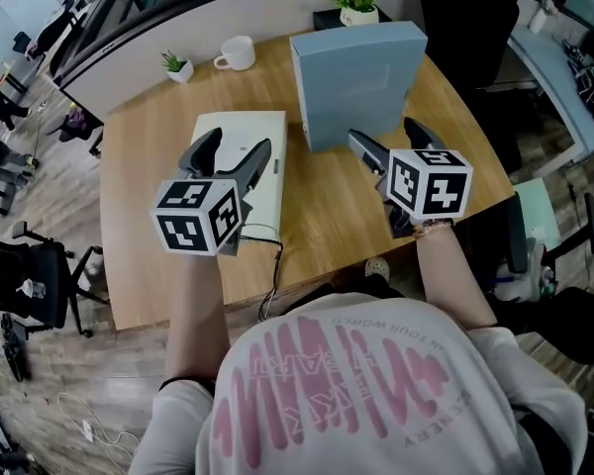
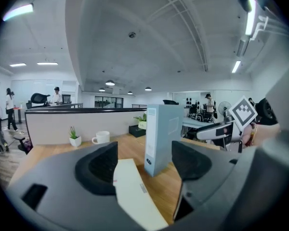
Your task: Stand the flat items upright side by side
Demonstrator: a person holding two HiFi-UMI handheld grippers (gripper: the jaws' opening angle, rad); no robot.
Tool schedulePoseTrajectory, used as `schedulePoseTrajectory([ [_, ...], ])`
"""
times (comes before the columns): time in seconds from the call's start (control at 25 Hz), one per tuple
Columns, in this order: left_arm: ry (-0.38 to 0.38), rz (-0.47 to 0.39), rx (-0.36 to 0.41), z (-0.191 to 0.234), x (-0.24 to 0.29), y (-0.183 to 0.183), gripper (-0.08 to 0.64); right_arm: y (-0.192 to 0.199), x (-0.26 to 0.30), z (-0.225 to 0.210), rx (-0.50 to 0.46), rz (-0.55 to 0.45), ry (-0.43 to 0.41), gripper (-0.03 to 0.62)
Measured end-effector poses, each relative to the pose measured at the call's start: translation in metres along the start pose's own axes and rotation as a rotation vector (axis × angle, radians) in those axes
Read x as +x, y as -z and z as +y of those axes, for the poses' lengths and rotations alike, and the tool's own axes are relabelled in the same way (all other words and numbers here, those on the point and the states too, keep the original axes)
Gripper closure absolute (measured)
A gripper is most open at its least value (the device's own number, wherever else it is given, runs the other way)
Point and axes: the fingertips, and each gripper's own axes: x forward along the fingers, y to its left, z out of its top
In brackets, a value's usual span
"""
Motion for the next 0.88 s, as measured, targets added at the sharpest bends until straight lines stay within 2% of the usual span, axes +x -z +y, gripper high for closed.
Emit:
schedulePoseTrajectory([
  [0.24,-0.025,0.054,-0.035,0.003,-0.029,0.042,0.21,0.045,-0.001,0.035,0.032,0.1,-0.081,0.124],
  [0.48,-0.129,0.081,-0.094,-0.005,-0.067,0.066,0.216,0.077,-0.004,0.061,0.037,0.18,-0.202,0.132],
  [0.64,-0.157,0.132,-0.143,-0.038,-0.09,0.102,0.222,0.116,-0.029,0.074,0.057,0.251,-0.269,0.143],
  [0.8,-0.241,0.082,-0.193,-0.058,-0.113,0.117,0.229,0.15,-0.044,0.088,0.056,0.302,-0.328,0.16],
  [0.88,-0.269,0.103,-0.201,-0.067,-0.128,0.131,0.232,0.164,-0.051,0.096,0.05,0.324,-0.36,0.16],
])
